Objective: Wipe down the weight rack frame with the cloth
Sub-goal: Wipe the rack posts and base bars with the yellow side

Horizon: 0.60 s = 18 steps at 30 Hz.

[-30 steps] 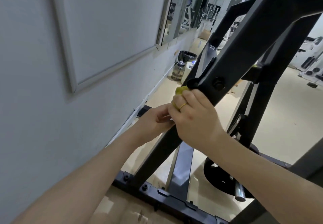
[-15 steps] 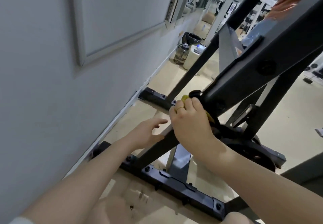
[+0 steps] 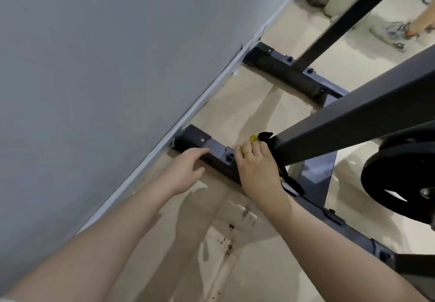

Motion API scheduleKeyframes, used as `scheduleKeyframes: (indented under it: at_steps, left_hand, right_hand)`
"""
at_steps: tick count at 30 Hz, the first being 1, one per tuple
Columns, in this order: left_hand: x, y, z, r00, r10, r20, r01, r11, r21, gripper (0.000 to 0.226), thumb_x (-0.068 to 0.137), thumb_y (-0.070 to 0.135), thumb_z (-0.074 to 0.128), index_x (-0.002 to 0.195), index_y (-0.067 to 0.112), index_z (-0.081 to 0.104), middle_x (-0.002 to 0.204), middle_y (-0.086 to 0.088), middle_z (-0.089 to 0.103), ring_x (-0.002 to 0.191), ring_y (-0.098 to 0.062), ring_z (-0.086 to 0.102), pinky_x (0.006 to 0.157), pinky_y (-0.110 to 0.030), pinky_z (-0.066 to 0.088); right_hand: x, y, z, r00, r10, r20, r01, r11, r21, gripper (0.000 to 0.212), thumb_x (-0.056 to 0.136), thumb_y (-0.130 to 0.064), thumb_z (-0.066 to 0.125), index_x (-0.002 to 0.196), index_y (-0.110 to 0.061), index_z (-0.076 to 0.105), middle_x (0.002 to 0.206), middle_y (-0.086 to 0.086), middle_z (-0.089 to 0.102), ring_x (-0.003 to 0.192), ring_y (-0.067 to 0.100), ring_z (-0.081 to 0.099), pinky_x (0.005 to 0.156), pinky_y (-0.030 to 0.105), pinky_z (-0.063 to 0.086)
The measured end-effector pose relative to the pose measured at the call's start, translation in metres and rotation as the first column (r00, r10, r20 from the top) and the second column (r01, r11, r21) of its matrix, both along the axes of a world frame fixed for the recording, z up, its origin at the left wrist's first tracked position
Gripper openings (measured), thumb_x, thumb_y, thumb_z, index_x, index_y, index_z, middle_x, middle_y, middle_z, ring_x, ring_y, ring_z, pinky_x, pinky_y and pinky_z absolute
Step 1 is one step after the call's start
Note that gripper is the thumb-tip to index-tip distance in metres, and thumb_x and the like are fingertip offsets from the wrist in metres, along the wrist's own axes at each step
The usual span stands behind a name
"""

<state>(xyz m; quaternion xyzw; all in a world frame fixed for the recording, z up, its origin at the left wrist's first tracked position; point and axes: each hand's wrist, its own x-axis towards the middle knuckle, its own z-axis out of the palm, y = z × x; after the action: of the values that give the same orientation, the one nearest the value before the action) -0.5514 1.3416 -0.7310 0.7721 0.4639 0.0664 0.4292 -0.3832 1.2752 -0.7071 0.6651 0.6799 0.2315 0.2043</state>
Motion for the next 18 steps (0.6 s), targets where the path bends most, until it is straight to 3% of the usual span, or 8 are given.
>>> scheduleKeyframes:
  at_steps: [5, 10, 13, 15, 18]
  left_hand:
    - [-0.005, 0.02, -0.052, 0.998, 0.012, -0.058, -0.013, 1.0, -0.003, 0.057, 0.095, 0.01, 0.046, 0.147, 0.021, 0.028, 0.156, 0.002, 0.021, 0.14, -0.015, 0.025, 0.111, -0.023, 0.019]
    - [0.003, 0.042, -0.072, 0.99, -0.083, -0.116, 0.09, 0.994, 0.064, 0.059, 0.095, 0.004, 0.039, 0.149, 0.022, 0.022, 0.158, 0.004, 0.01, 0.145, -0.016, 0.012, 0.114, -0.026, 0.012]
    - [0.003, 0.056, -0.075, 0.979, -0.119, -0.166, 0.137, 0.985, 0.107, 0.061, 0.094, 0.0, 0.035, 0.15, 0.021, 0.019, 0.159, 0.001, 0.007, 0.146, -0.018, 0.007, 0.115, -0.027, 0.007]
    - [0.0, 0.067, -0.076, 0.965, -0.149, -0.218, 0.186, 0.97, 0.159, 0.063, 0.094, -0.002, 0.034, 0.15, 0.02, 0.016, 0.159, 0.0, 0.003, 0.146, -0.019, 0.003, 0.116, -0.028, 0.006]
    - [-0.001, 0.084, -0.077, 0.923, -0.201, -0.327, 0.287, 0.928, 0.237, 0.066, 0.093, -0.002, 0.034, 0.151, 0.019, 0.01, 0.159, -0.001, -0.002, 0.146, -0.019, -0.001, 0.116, -0.03, 0.006]
  right_hand:
    - [-0.005, 0.011, -0.061, 1.0, -0.012, -0.004, 0.012, 0.998, -0.058, 0.045, 0.076, -0.022, 0.045, 0.114, -0.006, 0.065, 0.105, 0.015, 0.066, 0.096, 0.03, 0.062, 0.092, 0.04, 0.03]
    - [-0.004, 0.015, -0.101, 1.0, 0.025, -0.012, -0.026, 0.998, -0.05, 0.047, 0.085, -0.019, 0.036, 0.122, -0.003, 0.061, 0.117, 0.021, 0.062, 0.106, 0.032, 0.061, 0.099, 0.04, 0.032]
    - [-0.003, 0.017, -0.103, 0.984, 0.085, -0.158, -0.079, 0.996, 0.048, 0.035, 0.076, -0.007, 0.055, 0.109, -0.003, 0.067, 0.109, 0.021, 0.064, 0.095, 0.034, 0.063, 0.091, 0.04, 0.035]
    - [-0.003, 0.016, -0.093, 0.926, 0.166, -0.339, -0.097, 0.973, 0.211, 0.035, 0.066, 0.001, 0.064, 0.099, -0.005, 0.068, 0.101, 0.017, 0.066, 0.09, 0.033, 0.06, 0.08, 0.038, 0.039]
    - [-0.02, 0.021, -0.068, 0.758, 0.177, -0.628, 0.116, 0.911, 0.396, 0.044, 0.074, -0.001, 0.055, 0.117, -0.01, 0.06, 0.116, 0.014, 0.06, 0.104, 0.029, 0.045, 0.085, 0.037, 0.031]
